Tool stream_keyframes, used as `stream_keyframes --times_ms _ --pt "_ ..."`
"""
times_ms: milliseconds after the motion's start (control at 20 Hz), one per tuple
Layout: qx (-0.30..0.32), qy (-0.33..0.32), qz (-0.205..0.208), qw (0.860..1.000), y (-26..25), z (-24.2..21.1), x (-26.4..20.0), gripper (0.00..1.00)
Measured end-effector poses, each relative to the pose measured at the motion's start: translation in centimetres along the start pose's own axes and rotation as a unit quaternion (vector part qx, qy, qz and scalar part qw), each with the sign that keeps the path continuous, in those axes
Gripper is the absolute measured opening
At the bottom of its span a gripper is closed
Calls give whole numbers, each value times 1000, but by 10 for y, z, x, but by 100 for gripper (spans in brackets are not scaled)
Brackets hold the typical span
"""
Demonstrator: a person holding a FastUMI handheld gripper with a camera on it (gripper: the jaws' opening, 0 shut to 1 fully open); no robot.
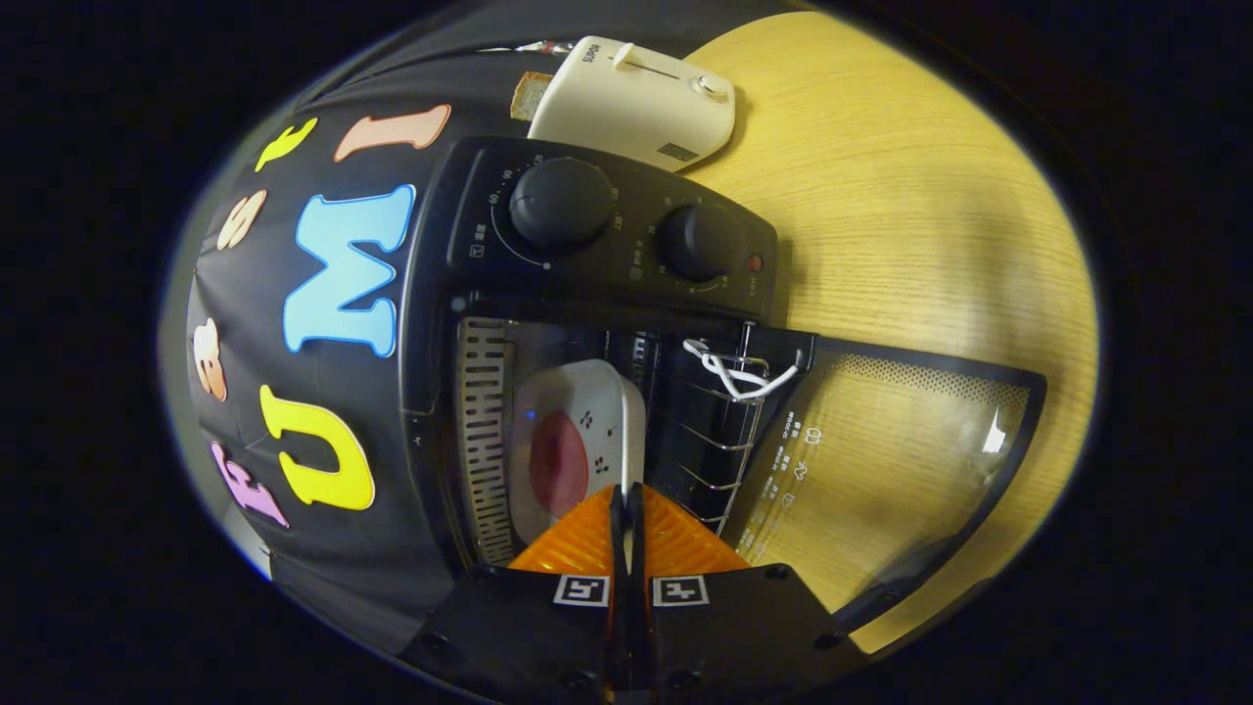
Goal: Open the toaster oven, put the food inside, and close the toaster oven door.
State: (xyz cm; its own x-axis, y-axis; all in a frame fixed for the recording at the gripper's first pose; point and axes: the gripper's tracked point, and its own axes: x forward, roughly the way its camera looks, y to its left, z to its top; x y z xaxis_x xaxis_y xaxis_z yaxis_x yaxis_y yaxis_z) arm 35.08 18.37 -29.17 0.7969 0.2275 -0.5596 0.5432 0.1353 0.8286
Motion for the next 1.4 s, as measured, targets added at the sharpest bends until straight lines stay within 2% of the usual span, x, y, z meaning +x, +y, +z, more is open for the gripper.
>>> stream_keyframes --times_ms 100,350,400,550,650,800,950,1050,1200,1400 --pt "-4 -5 -11 1000 -4 -1 4 3" --pt "-38 5 9 999 3 -7 0 13" --pt "-50 15 7 999 1 -12 -3 22" --pt "-84 30 32 996 10 -17 -15 65" --pt "-115 47 24 992 8 -22 -25 95" --pt "-184 88 37 978 10 -39 -46 97" --pt "-283 115 40 952 2 -52 -68 97" --pt "-345 144 49 926 -5 -67 -83 97" --pt "-445 160 44 880 -22 -75 -101 97" --pt "-548 180 42 816 -45 -80 -121 97"
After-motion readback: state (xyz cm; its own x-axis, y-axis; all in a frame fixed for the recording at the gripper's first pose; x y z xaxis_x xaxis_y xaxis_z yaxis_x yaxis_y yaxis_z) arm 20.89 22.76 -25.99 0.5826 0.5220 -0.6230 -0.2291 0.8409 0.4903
